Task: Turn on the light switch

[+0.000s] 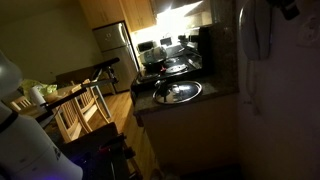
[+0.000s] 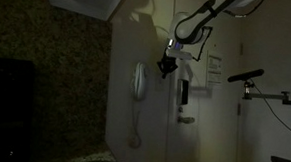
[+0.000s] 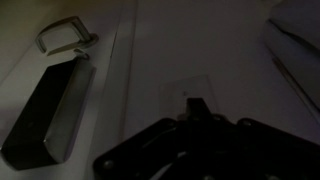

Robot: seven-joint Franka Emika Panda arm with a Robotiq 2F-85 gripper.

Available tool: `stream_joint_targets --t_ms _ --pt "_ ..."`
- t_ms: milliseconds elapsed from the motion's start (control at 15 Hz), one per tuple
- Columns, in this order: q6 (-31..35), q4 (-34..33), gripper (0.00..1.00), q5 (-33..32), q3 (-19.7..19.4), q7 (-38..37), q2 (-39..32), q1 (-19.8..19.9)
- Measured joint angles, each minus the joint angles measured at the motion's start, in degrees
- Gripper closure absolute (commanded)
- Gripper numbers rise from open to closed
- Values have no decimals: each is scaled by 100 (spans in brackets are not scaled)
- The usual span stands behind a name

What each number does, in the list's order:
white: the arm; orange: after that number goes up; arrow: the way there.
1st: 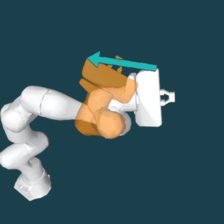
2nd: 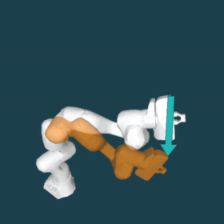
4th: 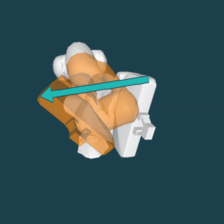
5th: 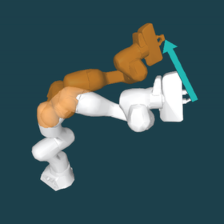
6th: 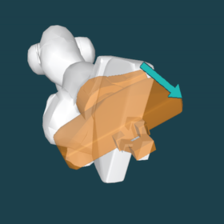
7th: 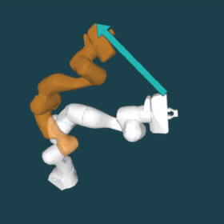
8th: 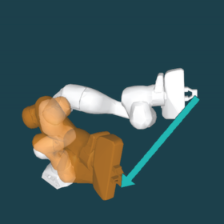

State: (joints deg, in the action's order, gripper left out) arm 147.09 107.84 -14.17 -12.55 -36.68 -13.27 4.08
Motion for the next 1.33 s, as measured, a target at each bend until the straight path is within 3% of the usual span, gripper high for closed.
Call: stream_joint_targets --t_ms 1333 --pt "-313 -707 100 56 -145 76 -581 -3"
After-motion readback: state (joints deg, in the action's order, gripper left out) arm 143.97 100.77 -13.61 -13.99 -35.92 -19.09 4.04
